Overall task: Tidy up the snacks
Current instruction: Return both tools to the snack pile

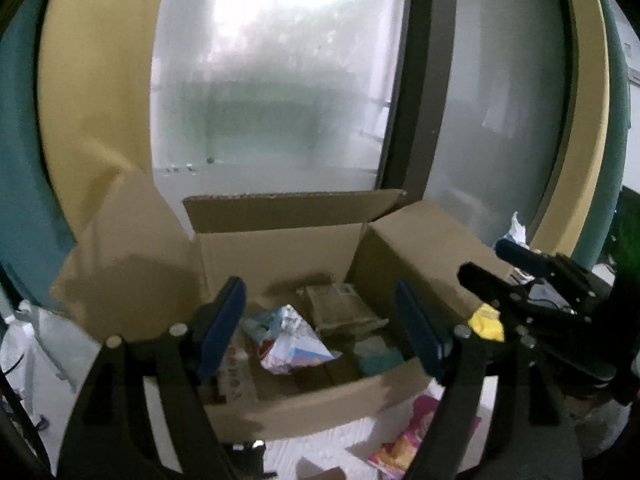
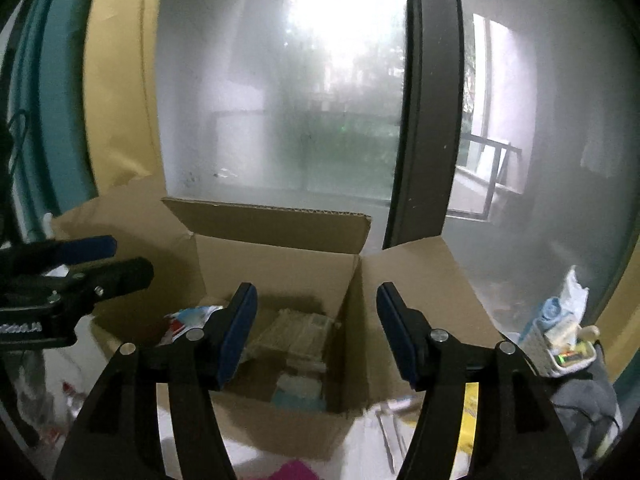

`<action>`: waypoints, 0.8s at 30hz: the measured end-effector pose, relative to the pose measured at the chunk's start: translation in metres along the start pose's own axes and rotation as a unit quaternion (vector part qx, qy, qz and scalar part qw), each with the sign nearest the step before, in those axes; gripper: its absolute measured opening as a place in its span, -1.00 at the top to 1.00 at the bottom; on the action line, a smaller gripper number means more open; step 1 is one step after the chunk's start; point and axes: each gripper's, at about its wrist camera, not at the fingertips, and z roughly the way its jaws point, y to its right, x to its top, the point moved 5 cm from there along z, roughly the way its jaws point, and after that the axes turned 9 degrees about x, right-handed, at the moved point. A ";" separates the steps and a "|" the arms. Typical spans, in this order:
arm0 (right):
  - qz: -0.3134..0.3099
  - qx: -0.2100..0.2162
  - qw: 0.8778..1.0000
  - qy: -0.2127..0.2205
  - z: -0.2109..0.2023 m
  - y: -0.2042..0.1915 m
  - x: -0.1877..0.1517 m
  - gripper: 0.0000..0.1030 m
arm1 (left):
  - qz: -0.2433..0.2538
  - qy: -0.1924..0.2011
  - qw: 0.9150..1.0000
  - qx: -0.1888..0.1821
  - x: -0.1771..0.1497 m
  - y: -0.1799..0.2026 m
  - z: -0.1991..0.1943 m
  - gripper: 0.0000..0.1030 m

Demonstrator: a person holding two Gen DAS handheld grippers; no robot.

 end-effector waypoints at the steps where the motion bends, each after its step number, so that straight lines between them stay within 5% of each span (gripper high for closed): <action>1: 0.000 0.001 1.000 0.001 -0.008 -0.002 -0.001 -0.27 | -0.001 0.000 1.000 -0.004 0.000 0.000 -0.007 -0.52; 14: 0.016 0.043 0.999 0.014 -0.103 -0.030 -0.026 -0.27 | 0.059 0.037 0.998 -0.011 -0.034 0.033 -0.102 -0.52; 24: 0.037 0.066 0.997 0.002 -0.140 -0.033 -0.066 -0.27 | 0.047 0.005 0.999 -0.012 -0.089 0.040 -0.129 -0.52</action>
